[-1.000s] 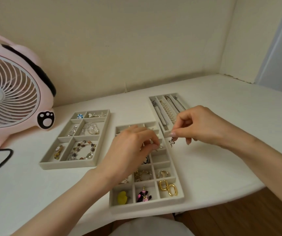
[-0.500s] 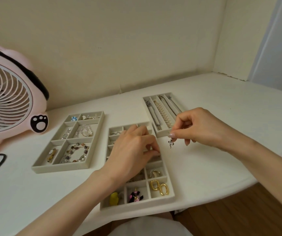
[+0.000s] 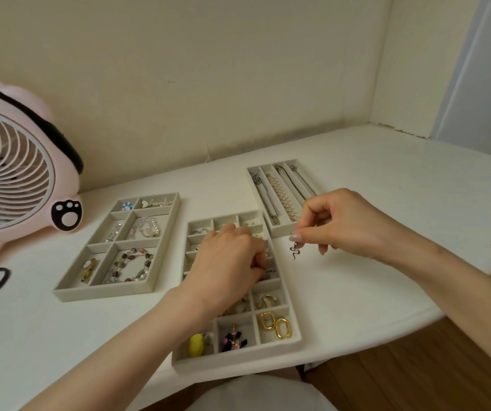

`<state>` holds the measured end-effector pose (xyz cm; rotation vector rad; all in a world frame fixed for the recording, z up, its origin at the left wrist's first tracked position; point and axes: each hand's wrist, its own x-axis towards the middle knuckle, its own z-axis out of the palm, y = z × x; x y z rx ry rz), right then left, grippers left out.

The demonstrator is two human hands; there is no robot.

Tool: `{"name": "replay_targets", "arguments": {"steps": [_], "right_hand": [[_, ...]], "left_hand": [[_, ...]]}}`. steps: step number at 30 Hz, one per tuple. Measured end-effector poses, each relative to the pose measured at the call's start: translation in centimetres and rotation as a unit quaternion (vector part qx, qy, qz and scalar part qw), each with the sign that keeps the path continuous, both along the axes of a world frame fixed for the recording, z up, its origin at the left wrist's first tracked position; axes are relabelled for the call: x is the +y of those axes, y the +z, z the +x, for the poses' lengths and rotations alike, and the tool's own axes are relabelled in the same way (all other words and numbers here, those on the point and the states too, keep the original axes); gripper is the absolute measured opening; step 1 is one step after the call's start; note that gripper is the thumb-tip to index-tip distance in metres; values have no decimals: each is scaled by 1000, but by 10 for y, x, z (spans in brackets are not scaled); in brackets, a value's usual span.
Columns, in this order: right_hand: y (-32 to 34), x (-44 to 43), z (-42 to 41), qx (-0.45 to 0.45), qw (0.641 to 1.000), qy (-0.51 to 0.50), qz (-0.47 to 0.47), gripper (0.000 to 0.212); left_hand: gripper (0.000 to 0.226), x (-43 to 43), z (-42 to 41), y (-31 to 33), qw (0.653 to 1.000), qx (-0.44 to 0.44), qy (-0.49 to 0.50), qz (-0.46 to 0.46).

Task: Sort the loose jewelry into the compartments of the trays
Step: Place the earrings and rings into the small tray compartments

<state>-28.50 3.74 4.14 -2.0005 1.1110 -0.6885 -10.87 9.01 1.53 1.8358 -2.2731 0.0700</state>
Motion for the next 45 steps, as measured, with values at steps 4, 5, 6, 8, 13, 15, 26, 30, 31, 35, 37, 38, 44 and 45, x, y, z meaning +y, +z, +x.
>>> {"name": "replay_targets", "arguments": {"steps": [4, 5, 6, 8, 13, 15, 26, 30, 31, 35, 37, 38, 44, 45], "right_hand": [[0, 0, 1, -4, 1000, 1, 0, 15], [0, 0, 1, -4, 1000, 1, 0, 15], [-1, -1, 1, -5, 1000, 1, -1, 15], [-1, -1, 2, -4, 1000, 1, -3, 15], [-1, -1, 4, -5, 1000, 3, -3, 15], [-1, -2, 4, -2, 1000, 4, -4, 16], [1, -2, 6, -3, 1000, 12, -5, 16], [1, -1, 6, -4, 1000, 20, -4, 15], [1, -1, 6, -6, 1000, 22, -2, 16], [1, 1, 6, -9, 1000, 28, -1, 18], [1, 1, 6, -10, 1000, 30, 0, 17], [1, 1, 6, -10, 999, 31, 0, 17], [0, 0, 8, -11, 1000, 29, 1, 15], [0, 0, 8, -11, 1000, 29, 1, 15]], "left_hand": [[6, 2, 2, -1, 1000, 20, -1, -4], [6, 2, 2, 0, 1000, 28, -1, -4], [6, 3, 3, 0, 999, 35, -1, -6], [7, 4, 4, 0, 999, 41, 2, -13], [12, 3, 4, 0, 999, 42, 0, -9], [13, 2, 4, -1, 999, 42, -3, -6], [10, -3, 3, 2, 999, 6, -27, 16], [7, -3, 1, 2, 1000, -3, -23, -18], [7, -2, 1, 2, 999, 3, -25, -22], [9, 0, 5, 8, 998, 37, -24, -41], [7, 0, 10, 14, 998, 40, -15, -44], [7, 0, 12, 18, 998, 39, -11, -40], [7, 2, 11, 23, 999, 20, -24, 11], [7, 2, 9, 21, 999, 15, -30, 16]]}}
